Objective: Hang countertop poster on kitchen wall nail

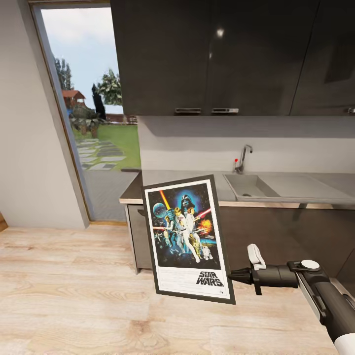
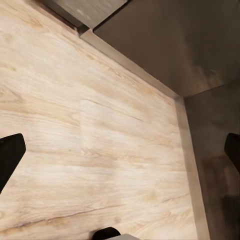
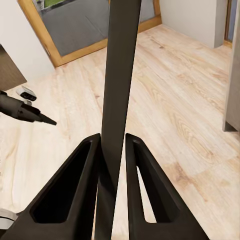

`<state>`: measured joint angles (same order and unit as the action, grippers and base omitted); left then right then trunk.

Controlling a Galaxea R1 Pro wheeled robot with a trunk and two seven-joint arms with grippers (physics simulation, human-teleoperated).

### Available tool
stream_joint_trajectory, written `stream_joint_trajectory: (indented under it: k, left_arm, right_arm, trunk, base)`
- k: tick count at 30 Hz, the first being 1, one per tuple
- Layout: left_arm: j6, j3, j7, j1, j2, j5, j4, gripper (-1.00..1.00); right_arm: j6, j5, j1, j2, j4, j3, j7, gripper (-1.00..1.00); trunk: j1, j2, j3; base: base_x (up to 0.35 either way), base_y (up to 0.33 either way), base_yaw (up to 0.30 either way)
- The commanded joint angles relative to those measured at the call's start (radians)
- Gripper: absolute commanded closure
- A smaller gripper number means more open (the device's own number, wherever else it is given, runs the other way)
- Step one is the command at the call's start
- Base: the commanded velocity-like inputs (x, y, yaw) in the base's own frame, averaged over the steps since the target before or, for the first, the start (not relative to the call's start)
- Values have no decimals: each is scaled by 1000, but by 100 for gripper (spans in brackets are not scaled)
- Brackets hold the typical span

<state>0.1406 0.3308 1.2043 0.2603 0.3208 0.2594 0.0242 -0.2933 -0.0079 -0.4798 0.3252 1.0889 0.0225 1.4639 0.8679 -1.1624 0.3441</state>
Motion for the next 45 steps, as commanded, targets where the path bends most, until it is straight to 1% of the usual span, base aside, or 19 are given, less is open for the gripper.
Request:
stream_joint_trajectory:
  k: [1, 5, 12, 15, 16, 20, 45]
  left_arm:
    - [10, 2, 1, 1, 0, 0, -1, -100]
    - [10, 2, 1, 1, 1, 6, -1, -100]
    - [10, 2, 1, 1, 1, 7, -1, -100]
    - [10, 2, 1, 1, 1, 8, -1, -100]
    - [10, 2, 1, 1, 1, 8, -1, -100]
    - [10, 2, 1, 1, 0, 8, 0, -100]
    - [10, 1, 1, 1, 0, 7, 0, -100]
  right_arm:
    - [-14, -1, -1, 0, 0, 1, 6, 100]
    - [-14, -2, 0, 0, 1, 1, 6, 100]
    - [-14, -3, 0, 0, 0, 1, 6, 100]
    - [-14, -3, -1, -1, -1, 1, 5, 100]
    - [-13, -3, 0, -1, -1, 9, 5, 100]
    - [-13, -3, -1, -2, -1, 17, 6, 100]
    - [-12, -3, 0, -3, -2, 17, 6, 100]
  trunk:
    - [-4, 6, 0]
    - [-19, 34, -6]
    - [-46, 83, -22]
    - [-58, 104, -31]
    - [-61, 111, -34]
    - [-77, 139, -47]
    - [-173, 314, -125]
  base:
    - [0, 0, 0]
    - [0, 0, 0]
    - [0, 0, 0]
    - [0, 0, 0]
    - [0, 0, 0]
    - [0, 0, 0]
    - [0, 0, 0]
